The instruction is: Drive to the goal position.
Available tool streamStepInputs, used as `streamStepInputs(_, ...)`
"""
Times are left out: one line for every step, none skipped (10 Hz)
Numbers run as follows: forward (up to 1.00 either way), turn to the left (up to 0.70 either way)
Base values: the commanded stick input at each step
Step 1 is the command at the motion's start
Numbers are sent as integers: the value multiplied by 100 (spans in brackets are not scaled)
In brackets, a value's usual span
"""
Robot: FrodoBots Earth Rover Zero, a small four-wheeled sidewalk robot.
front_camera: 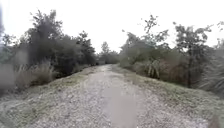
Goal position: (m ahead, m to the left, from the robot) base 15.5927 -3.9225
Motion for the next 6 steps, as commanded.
streamStepInputs(70, 0)
streamStepInputs(70, 28)
streamStepInputs(70, 28)
streamStepInputs(70, 0)
streamStepInputs(70, 0)
streamStepInputs(70, 0)
